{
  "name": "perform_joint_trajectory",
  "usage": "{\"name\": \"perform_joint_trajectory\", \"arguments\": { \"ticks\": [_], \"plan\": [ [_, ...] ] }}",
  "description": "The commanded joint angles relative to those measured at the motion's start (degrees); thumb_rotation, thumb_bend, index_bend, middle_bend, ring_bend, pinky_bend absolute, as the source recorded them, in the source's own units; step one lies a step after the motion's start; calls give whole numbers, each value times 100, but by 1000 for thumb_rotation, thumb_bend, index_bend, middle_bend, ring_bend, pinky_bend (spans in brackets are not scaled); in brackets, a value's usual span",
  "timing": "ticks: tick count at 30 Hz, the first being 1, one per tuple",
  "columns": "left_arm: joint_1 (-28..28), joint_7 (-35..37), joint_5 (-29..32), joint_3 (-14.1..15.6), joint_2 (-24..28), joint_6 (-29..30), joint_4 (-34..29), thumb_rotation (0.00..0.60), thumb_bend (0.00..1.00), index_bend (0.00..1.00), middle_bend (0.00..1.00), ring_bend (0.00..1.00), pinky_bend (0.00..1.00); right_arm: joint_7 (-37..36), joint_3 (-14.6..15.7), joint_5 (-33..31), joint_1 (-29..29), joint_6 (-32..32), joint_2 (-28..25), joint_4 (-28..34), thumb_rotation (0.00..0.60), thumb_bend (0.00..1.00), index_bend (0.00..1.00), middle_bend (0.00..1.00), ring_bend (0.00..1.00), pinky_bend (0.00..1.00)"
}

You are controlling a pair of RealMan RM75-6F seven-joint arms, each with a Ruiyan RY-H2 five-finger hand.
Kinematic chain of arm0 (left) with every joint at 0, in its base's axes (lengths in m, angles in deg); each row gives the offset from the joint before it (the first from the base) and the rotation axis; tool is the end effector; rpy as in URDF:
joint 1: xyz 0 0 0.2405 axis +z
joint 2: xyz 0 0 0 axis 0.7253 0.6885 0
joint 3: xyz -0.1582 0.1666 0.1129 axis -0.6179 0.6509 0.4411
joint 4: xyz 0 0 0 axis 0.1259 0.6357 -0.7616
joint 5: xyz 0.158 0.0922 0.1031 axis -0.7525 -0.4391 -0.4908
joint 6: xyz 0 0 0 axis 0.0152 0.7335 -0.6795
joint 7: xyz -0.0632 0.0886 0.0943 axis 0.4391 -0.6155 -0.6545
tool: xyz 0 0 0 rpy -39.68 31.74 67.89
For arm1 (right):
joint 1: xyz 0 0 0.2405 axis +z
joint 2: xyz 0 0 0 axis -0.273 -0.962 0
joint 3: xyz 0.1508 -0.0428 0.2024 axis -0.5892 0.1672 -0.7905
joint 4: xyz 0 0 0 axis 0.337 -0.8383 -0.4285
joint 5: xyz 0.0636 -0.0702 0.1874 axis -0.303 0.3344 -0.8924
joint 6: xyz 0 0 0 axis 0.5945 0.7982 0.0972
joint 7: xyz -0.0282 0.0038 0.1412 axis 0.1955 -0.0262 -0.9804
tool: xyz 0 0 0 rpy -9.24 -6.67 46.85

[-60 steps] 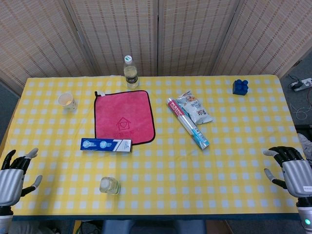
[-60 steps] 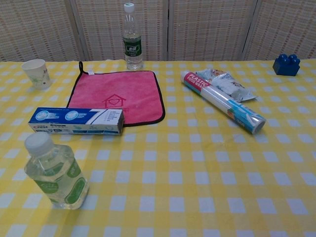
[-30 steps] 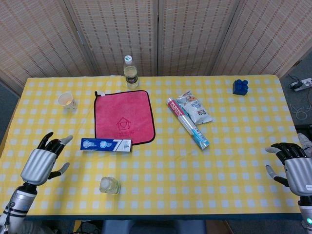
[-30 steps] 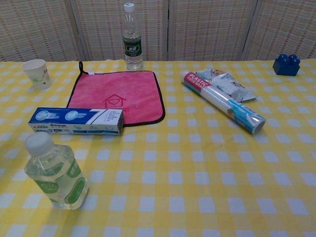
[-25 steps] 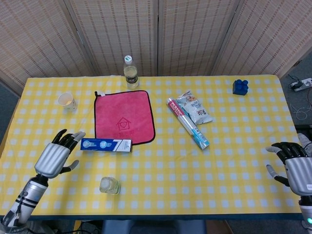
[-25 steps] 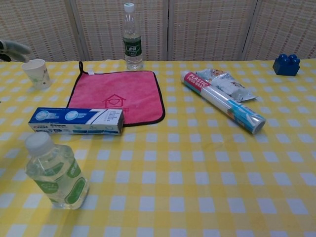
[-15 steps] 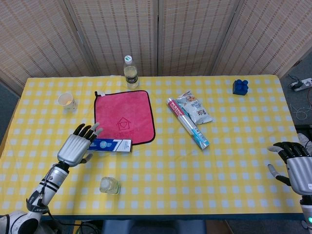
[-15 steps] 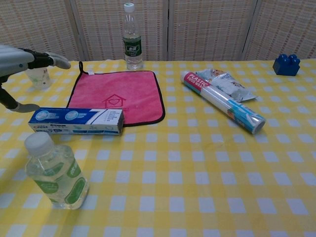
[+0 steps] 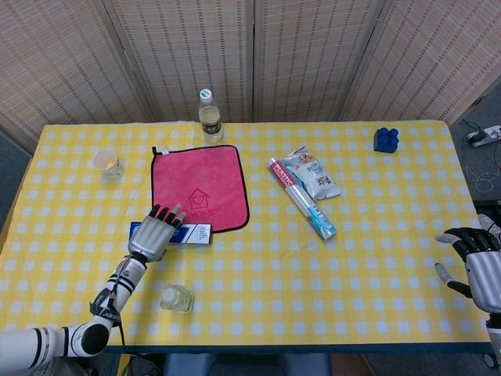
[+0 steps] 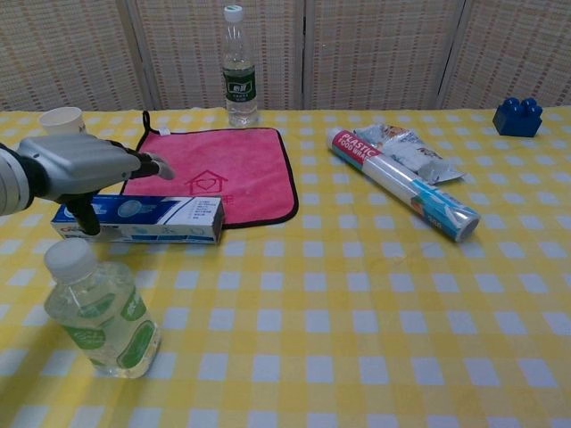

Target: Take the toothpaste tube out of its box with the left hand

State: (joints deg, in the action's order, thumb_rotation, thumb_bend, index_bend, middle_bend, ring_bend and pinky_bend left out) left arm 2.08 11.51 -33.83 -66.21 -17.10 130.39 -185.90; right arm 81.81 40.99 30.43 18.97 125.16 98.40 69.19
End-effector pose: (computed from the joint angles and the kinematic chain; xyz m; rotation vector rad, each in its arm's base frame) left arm -0.1578 0.3274 0.0054 -1.9897 -0.6277 -0.4213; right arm -0.3173 -0.1740 0.1903 1.4065 -0.7701 0.9013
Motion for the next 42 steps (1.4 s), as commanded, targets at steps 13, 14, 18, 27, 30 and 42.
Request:
{"name": "perform_joint_trajectory", "arguments": {
  "ticks": [13,14,18,27,30,42],
  "plan": [
    [-507,-146,1129,119,-596,435,694,600,310,272,306,267,64,-111,10,-39,-63,49,4,-93,600,254,343,307,223,207],
    [-524,-135,1153,130,-605,426,709,600,310,283,318,275,64,-117,11,-41,-65,46,9,-100,600,254,343,307,223,207],
    [-588,-162,1133,185,-695,588,832,600,311,349,410,338,64,-149,13,-40,-75,56,20,-127,600,253,343,307,223,207],
    [-580,-554,408,578,-560,1340,746,600,310,460,551,428,64,-231,9,-53,-105,90,46,-197,600,254,344,307,223,207],
    [-541,-909,-5,804,-317,1749,505,600,311,458,551,428,64,-264,10,-43,-113,106,54,-224,600,254,343,307,223,207],
    [-449,-3580,-523,1304,280,3650,-733,600,310,406,550,418,64,-348,14,-8,-114,118,99,-309,600,254,343,307,223,207]
  ]
}}
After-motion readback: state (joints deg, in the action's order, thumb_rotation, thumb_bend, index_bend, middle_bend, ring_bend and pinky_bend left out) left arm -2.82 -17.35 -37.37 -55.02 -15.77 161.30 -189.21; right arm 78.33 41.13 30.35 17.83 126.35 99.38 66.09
